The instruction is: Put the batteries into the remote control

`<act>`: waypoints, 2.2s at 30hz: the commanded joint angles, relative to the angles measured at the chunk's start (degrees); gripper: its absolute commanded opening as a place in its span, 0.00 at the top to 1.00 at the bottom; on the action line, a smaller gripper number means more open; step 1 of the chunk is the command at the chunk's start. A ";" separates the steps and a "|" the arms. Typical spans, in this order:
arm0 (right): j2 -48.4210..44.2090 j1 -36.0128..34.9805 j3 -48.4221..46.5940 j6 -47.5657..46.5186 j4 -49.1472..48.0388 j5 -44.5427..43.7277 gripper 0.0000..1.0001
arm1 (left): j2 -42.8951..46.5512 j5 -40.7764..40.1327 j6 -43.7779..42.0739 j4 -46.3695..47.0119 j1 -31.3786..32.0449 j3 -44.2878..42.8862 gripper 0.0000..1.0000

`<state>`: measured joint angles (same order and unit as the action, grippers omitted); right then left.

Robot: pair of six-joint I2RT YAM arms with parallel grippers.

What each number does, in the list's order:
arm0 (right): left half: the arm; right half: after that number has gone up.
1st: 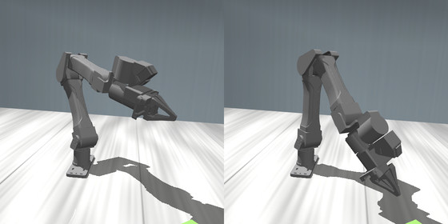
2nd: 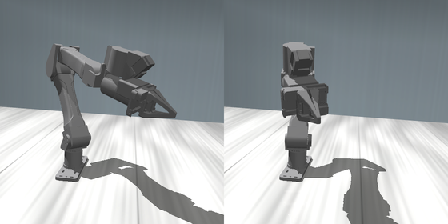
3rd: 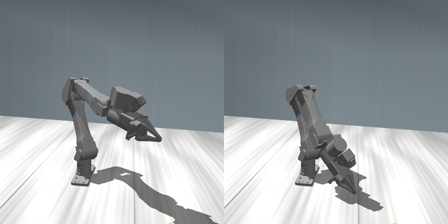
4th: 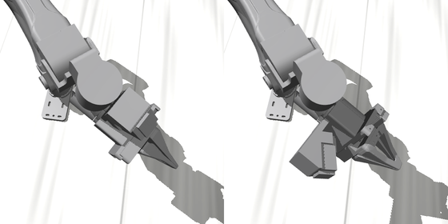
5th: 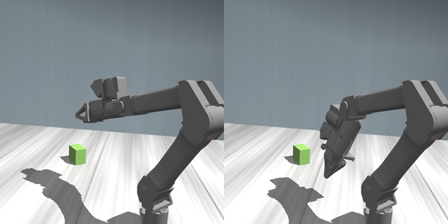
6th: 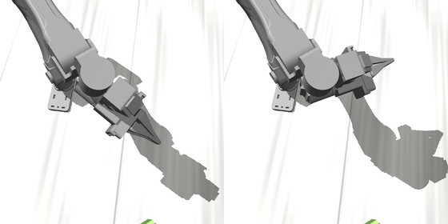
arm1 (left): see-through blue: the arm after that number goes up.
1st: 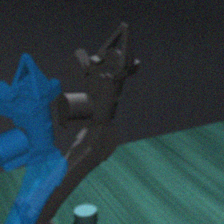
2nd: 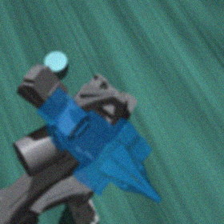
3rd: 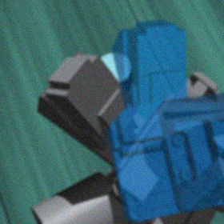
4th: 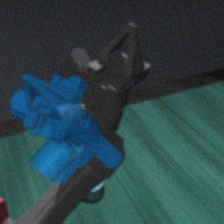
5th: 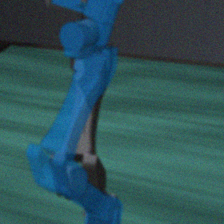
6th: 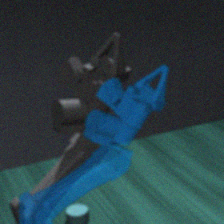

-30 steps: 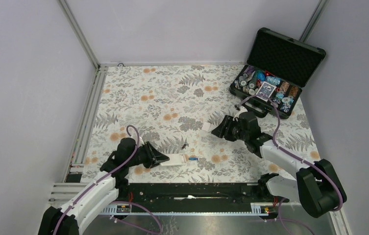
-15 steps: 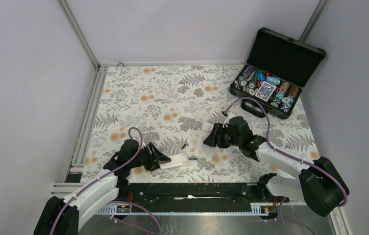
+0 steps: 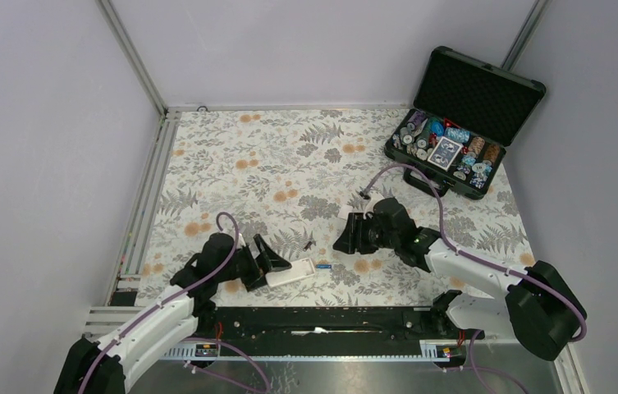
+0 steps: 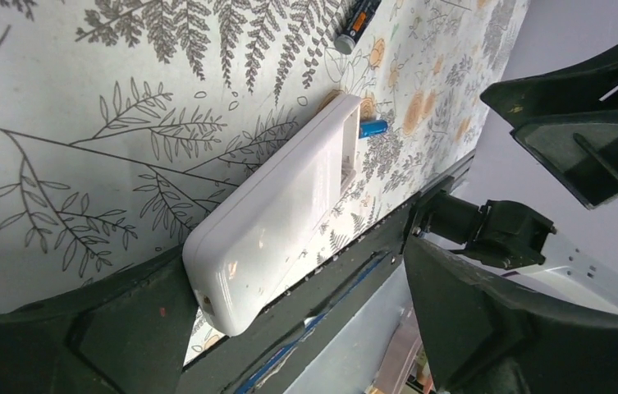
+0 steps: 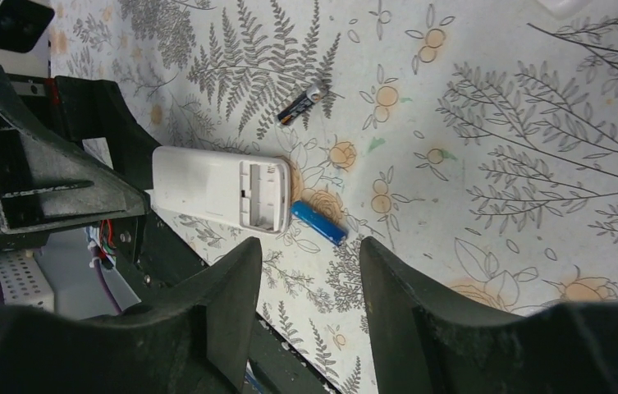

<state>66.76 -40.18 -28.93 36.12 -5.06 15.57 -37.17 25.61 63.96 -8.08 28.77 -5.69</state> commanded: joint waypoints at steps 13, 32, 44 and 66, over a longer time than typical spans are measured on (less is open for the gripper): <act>-0.35 -8.02 -5.77 -2.48 4.10 -6.24 0.46 | 4.09 -14.10 -6.77 -23.58 3.52 -11.68 0.01; 6.23 -16.71 -7.83 -2.35 5.65 -5.41 0.89 | -4.77 -22.03 -16.37 -15.98 5.06 -18.20 0.37; 14.93 -20.59 -9.03 0.27 -0.67 -4.99 1.00 | -13.97 -20.99 -19.56 -7.88 5.06 -16.61 0.98; 24.93 -22.18 -9.87 5.17 -7.21 -6.63 1.00 | -27.20 -16.02 -21.86 -2.68 5.13 -14.32 1.00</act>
<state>90.87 -61.69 -37.23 39.68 -10.02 10.59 -61.87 6.92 43.31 -12.86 33.67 -20.97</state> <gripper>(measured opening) 0.017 0.010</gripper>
